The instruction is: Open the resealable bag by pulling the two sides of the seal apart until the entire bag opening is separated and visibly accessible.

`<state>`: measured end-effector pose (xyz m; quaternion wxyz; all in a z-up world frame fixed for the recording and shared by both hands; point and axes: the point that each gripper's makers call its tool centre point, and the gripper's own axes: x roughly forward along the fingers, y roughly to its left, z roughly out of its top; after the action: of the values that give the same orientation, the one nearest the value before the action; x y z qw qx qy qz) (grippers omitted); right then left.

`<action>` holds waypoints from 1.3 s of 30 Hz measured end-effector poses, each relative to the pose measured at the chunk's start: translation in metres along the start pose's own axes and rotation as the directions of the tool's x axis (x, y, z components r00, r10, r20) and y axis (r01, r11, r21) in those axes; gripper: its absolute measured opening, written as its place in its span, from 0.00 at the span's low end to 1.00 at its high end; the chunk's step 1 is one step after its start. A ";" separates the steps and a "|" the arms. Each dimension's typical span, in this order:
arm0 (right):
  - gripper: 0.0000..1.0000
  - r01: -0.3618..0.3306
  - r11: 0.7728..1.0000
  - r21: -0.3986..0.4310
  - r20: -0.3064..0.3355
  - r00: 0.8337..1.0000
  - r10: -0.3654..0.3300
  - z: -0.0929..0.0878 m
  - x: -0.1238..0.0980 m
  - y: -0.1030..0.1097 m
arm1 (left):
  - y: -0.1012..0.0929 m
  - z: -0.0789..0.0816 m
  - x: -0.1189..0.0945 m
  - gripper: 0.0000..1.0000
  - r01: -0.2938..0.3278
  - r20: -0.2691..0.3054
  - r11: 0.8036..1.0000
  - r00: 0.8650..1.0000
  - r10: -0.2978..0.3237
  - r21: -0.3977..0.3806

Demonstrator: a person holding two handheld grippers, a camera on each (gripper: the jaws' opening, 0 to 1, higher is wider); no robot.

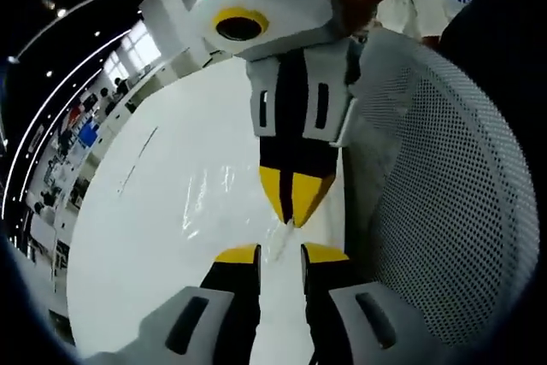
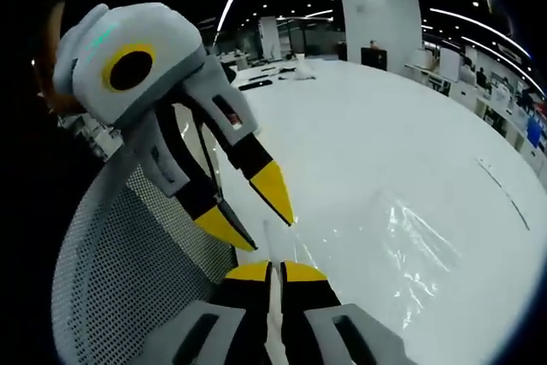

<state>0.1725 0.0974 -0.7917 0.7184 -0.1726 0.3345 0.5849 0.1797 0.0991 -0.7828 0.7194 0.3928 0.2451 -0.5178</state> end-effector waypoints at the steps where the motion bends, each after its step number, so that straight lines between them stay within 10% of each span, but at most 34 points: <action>1: 0.00 0.000 1.000 -0.005 -0.002 1.000 0.000 0.000 0.000 0.001 | -0.002 0.002 0.000 0.18 0.004 -0.003 1.000 1.000 -0.004 0.018; 18: 0.00 -0.005 0.991 -0.134 -0.039 0.999 0.000 0.002 0.004 0.007 | -0.010 -0.002 0.005 0.00 0.033 -0.085 0.987 0.996 -0.020 0.155; 39: 0.00 -0.005 0.879 -0.477 -0.126 0.990 -0.064 0.001 0.007 0.016 | -0.016 0.005 -0.002 0.00 0.067 -0.020 0.994 0.998 -0.066 0.085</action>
<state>0.1576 0.1068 -0.7933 0.6380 -0.3889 0.2269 0.6247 0.1635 0.0933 -0.7836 0.6821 0.4195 0.2418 -0.5480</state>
